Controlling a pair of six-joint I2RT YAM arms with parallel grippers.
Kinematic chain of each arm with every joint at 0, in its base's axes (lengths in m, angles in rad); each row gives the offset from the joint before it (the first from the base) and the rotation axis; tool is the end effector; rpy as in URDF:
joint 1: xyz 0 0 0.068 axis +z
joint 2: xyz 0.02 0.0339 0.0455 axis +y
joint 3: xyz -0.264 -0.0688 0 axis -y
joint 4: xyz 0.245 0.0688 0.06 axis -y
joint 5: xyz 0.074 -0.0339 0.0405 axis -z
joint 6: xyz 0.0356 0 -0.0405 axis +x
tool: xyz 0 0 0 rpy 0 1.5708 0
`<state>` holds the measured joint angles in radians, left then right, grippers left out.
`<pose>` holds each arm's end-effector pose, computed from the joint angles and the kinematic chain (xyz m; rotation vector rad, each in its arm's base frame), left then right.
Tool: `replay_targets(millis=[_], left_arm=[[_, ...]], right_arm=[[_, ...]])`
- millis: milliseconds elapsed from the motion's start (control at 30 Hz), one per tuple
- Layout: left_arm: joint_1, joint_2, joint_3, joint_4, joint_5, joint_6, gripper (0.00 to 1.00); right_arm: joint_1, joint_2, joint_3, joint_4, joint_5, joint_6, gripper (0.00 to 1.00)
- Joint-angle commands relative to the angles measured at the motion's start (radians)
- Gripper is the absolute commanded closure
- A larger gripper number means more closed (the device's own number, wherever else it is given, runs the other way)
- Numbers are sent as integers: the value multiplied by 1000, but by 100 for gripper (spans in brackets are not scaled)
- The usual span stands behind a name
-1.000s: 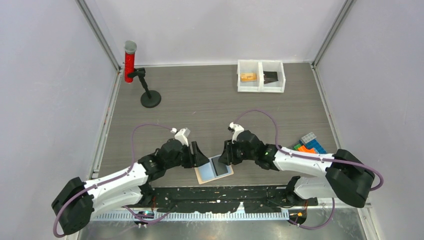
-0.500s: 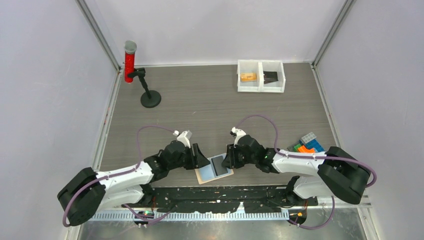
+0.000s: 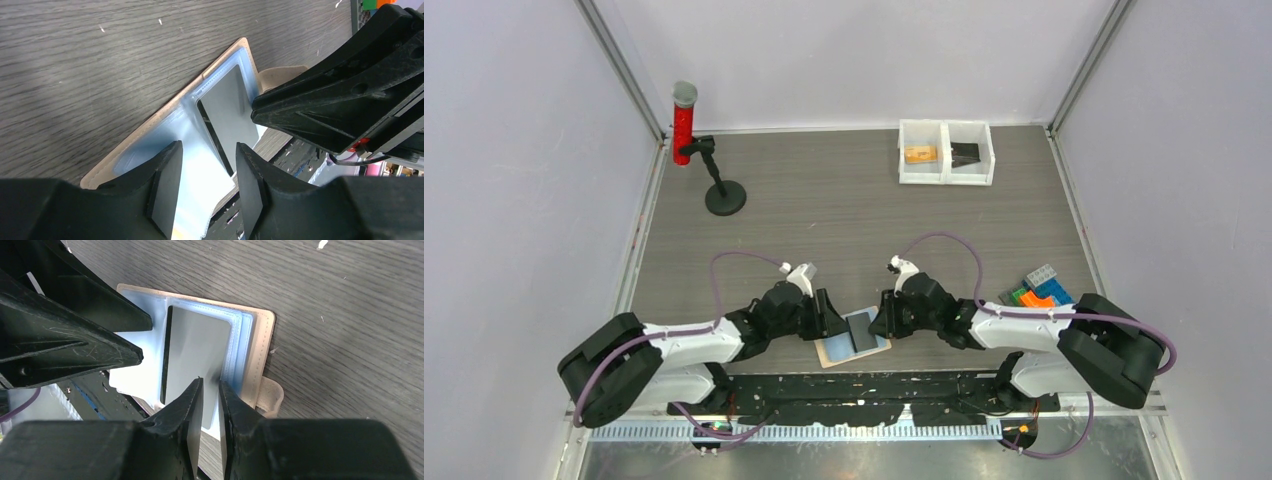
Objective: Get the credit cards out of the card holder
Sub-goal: Remove the credit card from the card holder.
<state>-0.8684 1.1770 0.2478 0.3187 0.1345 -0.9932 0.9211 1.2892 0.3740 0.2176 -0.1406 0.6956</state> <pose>0.1275 -0.1580 0.1343 -0.0667 2.4385 -1.1164 0.1335 0.1840 0.1393 -0.3581 2.4424 0.9525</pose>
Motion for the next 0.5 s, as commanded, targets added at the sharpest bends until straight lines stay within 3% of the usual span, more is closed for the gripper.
replay_targets(millis=[0,333,467], left_arm=[[-13,58,8,115,11,-16,55],[-48,119,9,199,0,-61,61],[-63,37,48,60,-48,-53,59]], right_arm=[[5,-3,-34,16,3,28,76],[5,-14,-68,41,5,49,78],[6,-22,-67,40,8,51,78]])
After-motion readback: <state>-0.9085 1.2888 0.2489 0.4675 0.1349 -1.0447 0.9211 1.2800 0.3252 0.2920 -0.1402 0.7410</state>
